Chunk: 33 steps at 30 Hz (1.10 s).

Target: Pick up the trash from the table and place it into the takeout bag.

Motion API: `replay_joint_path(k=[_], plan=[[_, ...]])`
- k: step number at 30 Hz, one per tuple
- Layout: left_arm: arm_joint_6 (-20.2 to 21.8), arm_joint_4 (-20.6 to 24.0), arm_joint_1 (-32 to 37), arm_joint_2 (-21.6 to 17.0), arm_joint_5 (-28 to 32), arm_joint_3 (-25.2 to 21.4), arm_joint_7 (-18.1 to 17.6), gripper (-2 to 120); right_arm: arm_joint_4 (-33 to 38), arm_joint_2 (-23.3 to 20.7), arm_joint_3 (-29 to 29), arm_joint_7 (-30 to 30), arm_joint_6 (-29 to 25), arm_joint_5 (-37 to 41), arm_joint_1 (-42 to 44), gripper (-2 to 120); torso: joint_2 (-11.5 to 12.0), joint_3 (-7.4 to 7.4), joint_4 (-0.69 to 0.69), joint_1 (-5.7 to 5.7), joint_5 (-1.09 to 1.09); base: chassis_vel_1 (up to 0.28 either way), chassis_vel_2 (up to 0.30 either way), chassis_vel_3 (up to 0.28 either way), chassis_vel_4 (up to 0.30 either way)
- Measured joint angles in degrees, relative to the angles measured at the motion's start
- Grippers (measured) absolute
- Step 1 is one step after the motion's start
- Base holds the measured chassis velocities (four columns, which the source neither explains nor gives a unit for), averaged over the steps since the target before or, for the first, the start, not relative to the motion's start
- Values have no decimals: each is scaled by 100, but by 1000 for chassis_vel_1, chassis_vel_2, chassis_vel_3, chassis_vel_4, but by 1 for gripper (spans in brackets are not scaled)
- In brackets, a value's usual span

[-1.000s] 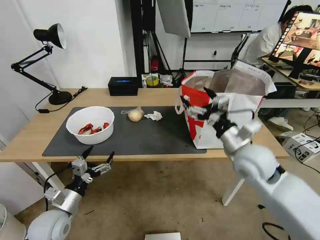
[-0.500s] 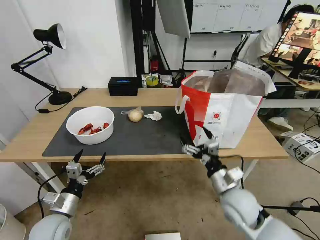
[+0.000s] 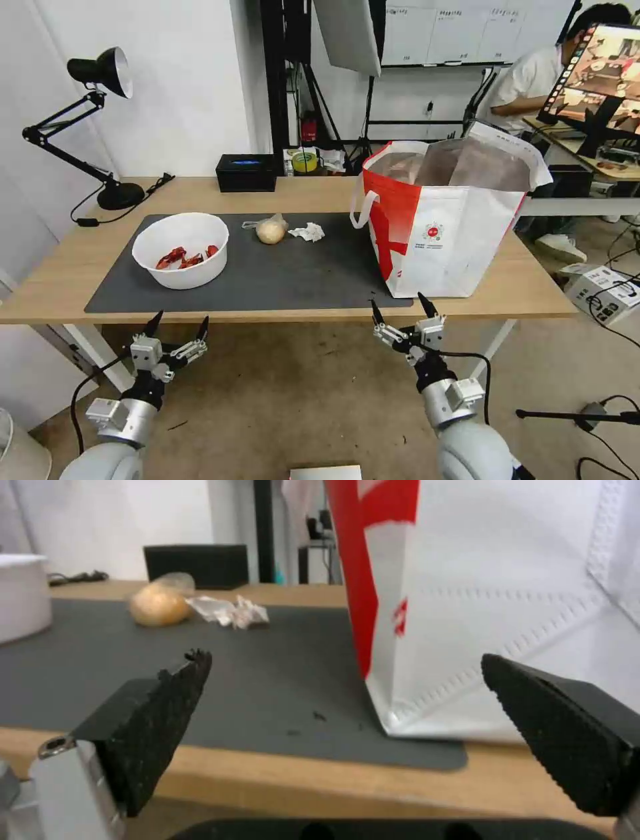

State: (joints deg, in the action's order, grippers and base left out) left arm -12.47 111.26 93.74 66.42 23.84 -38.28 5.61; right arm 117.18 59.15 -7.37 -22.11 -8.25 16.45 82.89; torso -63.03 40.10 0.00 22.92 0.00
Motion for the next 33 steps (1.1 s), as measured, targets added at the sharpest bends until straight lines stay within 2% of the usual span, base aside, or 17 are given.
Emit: replay_joint_path(k=[24,33], plan=[[-76,-84,37,-62,-11,36,21,100,-144,146,200,-89,-21,13,-2,100,0,0,0,0,0,0,0,0,0],[-101,-110,18,-64,-4,57,26,100,-139,-14,570,4,145,288,-463,100,0,0,0,0,0,0,0,0,0]])
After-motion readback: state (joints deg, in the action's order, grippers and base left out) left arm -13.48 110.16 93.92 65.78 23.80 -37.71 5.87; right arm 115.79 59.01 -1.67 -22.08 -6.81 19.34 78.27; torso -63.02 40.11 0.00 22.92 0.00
